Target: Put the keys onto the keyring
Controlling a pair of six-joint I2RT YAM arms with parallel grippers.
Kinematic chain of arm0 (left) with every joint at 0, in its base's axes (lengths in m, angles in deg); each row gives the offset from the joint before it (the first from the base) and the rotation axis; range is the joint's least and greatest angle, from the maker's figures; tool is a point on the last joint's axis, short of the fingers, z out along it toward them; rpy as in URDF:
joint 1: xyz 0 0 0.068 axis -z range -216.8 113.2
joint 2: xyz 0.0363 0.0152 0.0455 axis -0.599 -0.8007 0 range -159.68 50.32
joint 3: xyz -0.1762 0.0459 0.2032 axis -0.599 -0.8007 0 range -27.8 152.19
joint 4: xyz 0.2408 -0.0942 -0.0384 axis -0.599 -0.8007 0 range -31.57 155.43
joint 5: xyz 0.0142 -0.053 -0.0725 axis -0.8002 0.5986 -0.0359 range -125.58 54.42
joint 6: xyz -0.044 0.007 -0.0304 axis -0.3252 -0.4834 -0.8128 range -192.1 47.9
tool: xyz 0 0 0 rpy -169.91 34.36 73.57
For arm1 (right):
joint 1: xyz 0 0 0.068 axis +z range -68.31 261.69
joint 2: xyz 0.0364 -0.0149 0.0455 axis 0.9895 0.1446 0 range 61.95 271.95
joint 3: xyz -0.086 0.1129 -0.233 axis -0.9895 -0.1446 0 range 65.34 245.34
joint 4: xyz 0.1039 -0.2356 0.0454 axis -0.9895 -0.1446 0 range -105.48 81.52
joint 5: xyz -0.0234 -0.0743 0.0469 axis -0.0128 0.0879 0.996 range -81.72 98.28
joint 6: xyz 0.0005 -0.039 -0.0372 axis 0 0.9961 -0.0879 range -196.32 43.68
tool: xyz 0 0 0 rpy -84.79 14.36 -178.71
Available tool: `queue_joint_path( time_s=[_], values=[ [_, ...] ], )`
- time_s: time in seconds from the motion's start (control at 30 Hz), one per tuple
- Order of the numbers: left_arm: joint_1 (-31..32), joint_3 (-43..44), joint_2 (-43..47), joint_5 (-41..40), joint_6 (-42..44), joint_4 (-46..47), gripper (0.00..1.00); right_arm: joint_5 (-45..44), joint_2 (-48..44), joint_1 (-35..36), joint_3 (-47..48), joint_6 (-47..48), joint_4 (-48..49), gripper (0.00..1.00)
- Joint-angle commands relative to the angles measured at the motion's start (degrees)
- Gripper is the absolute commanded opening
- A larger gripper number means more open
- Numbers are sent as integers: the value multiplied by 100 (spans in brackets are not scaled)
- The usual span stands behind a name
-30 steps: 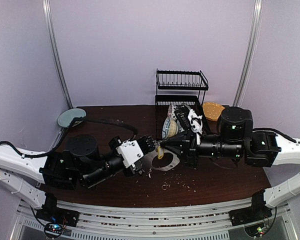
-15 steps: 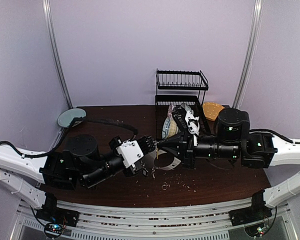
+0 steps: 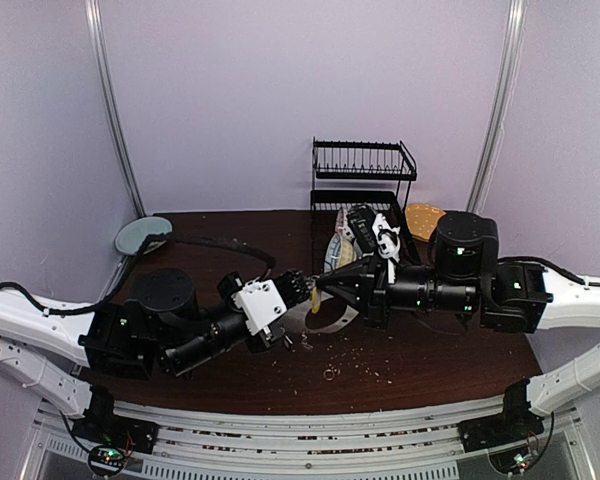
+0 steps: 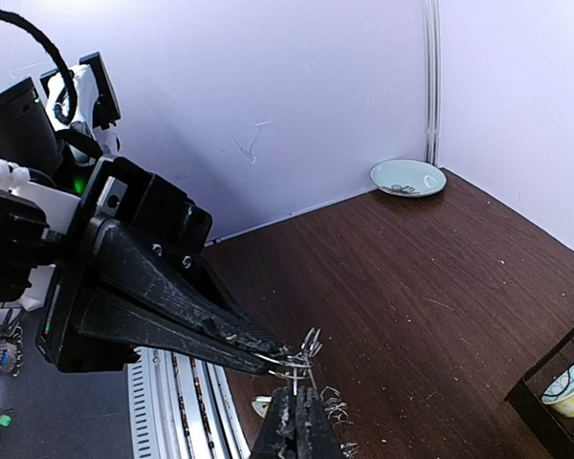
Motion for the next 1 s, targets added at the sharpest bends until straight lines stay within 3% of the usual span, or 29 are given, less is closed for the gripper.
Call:
queue_joint_path(
  time_s=[0.0, 0.3, 0.7, 0.9, 0.97],
  values=[
    [17, 91, 169, 81, 0, 303, 0, 86, 18, -123, 134, -187, 102, 0],
    [18, -48, 326, 254, -133, 486, 0, 171, 64, -175, 66, -282, 158, 0],
    [18, -856, 560, 1336, -511, 2479, 0, 1675, 524, -415, 131, -582, 368, 0],
    [18, -1136, 536, 1537, -575, 3333, 0, 1600, 472, -426, 74, -600, 373, 0],
    [18, -1158, 544, 1488, -539, 3404, 0, 1594, 437, -435, 82, -599, 278, 5]
  ],
)
